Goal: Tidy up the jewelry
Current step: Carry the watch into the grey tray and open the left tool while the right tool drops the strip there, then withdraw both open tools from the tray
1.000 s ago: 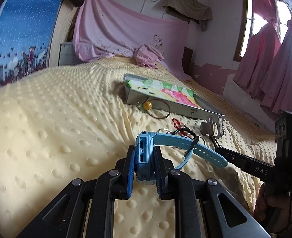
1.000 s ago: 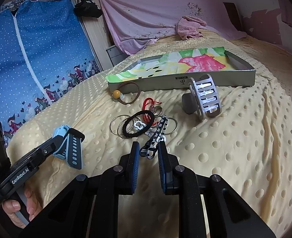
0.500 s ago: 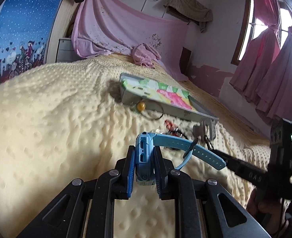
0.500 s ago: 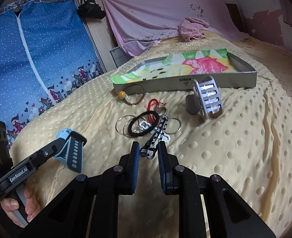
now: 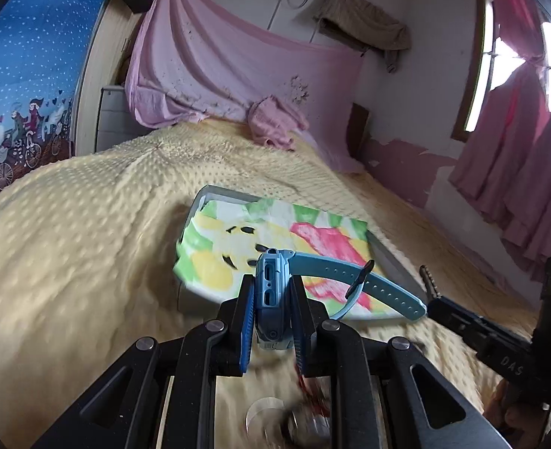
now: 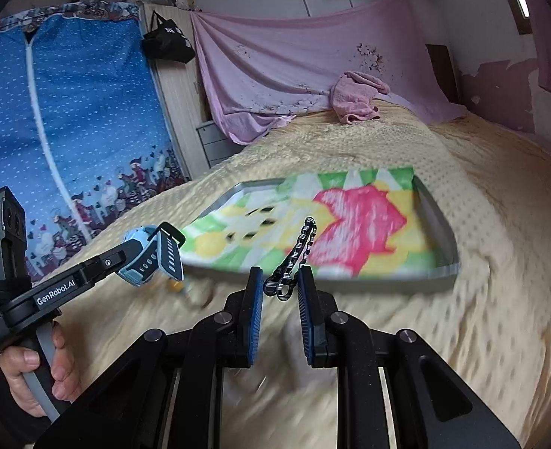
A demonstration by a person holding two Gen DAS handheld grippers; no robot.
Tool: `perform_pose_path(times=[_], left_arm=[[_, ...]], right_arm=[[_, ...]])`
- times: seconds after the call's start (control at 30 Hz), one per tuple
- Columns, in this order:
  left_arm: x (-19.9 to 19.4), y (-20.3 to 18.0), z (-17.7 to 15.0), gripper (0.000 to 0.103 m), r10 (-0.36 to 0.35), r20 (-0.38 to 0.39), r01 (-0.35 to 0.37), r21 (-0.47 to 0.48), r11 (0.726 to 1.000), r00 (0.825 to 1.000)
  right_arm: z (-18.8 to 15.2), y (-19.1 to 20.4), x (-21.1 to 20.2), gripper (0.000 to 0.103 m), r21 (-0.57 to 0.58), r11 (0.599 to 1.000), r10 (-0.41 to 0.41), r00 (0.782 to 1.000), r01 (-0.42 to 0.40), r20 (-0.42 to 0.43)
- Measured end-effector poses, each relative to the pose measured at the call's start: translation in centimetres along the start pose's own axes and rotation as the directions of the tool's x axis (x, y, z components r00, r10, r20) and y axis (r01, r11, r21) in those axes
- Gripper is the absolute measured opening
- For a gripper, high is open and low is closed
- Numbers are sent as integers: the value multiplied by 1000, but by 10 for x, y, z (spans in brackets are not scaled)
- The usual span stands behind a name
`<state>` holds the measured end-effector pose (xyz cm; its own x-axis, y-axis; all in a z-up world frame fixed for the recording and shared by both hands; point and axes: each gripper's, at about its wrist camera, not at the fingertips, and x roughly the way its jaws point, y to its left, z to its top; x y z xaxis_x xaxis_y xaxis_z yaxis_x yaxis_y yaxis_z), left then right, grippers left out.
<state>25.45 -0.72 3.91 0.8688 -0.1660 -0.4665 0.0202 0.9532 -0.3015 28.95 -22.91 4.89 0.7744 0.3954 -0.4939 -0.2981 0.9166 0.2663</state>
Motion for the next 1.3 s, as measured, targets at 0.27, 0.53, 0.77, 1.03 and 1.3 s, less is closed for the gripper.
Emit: perform_pose_path(times=[0.27, 0.53, 0.77, 1.03, 1.3], left_arm=[[79, 14, 25, 17, 108, -170, -110, 1, 994, 979], [101, 12, 22, 17, 134, -255, -133, 23, 991, 958], [95, 12, 18, 38, 110, -240, -110, 13, 994, 965], [55, 2, 9, 75, 129, -68, -124, 73, 990, 989], [-1, 1, -4, 103, 118, 112, -127, 77, 989, 987]], right_arm=[[28, -11, 87, 16, -34, 998, -49, 985, 44, -168], [23, -13, 118, 17, -43, 997, -67, 955, 57, -290], [10, -23, 119, 19, 17, 999, -27, 955, 33, -295], [1, -26, 69, 43, 48, 998, -41, 995, 45, -92], [-10, -11, 4, 83, 10, 998, -58, 991, 57, 118]])
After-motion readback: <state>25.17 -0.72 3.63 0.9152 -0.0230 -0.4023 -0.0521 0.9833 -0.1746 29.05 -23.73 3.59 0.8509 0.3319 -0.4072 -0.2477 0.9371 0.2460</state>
